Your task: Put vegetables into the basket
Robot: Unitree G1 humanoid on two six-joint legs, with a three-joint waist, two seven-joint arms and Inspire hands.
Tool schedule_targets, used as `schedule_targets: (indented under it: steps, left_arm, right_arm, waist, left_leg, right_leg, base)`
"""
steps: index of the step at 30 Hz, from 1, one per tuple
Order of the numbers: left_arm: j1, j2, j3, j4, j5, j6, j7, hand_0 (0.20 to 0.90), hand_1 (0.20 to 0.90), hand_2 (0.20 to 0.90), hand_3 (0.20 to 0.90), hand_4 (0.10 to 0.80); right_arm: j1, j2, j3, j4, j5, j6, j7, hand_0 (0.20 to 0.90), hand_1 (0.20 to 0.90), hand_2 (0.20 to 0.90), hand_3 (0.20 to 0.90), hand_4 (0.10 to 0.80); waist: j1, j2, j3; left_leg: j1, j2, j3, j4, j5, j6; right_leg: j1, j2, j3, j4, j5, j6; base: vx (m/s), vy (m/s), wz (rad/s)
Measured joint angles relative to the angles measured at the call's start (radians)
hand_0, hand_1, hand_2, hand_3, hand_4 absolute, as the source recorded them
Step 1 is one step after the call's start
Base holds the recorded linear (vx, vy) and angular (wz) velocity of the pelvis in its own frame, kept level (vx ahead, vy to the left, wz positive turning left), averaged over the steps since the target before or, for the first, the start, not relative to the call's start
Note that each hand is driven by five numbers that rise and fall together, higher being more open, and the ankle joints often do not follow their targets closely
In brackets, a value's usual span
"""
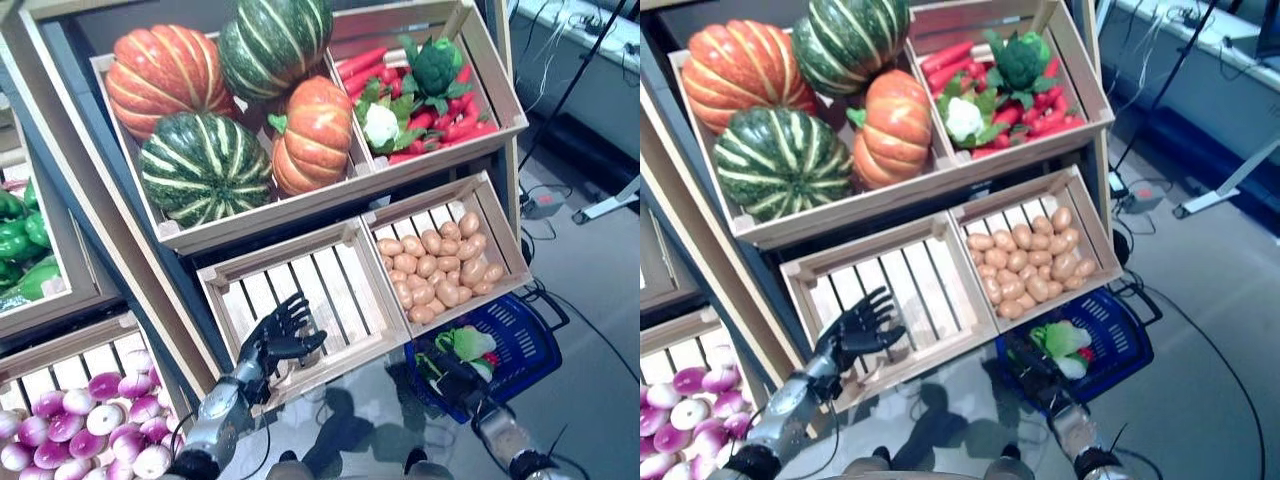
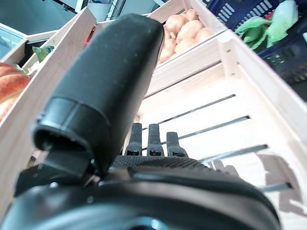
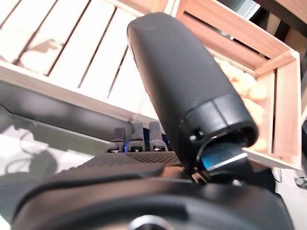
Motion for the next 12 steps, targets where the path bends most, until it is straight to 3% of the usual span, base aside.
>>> schedule_targets:
  steps: [4,12]
  left_arm:
    - [0.016,-0.069,0.015,0.179,0.023,-0.016,0.002,0.900,0.900,0.900,0.900,0.800]
    - [0.047,-0.121,0.020,0.420,0.114,-0.043,0.086,0.900,0.900,0.900,0.900,0.800]
  right_arm:
    - [0.045,0.060,0.054,0.002,0.000,-0.002,0.001,0.900,0.900,0.900,0.900,0.800]
    - [0.066,0.077,0.055,0.102,-0.032,-0.027,0.013,0.900,0.900,0.900,0.900,0.800]
  waist:
    - [-0.005,-0.008,-0.063]
    - [-0.015,-0.004,-0.093]
  left_leg:
    - [0.037,-0.012,0.004,-0.061,0.025,0.002]
    - [0.045,-0.010,-0.001,-0.086,0.046,0.000]
  right_leg:
    - [0.039,0.004,0.000,-0.066,0.027,0.006]
    - [0.045,0.012,0.001,-0.078,0.035,0.002]
  base:
    - [0.034,-0.021,-0.01]
    - [0.004,0.003,0.01]
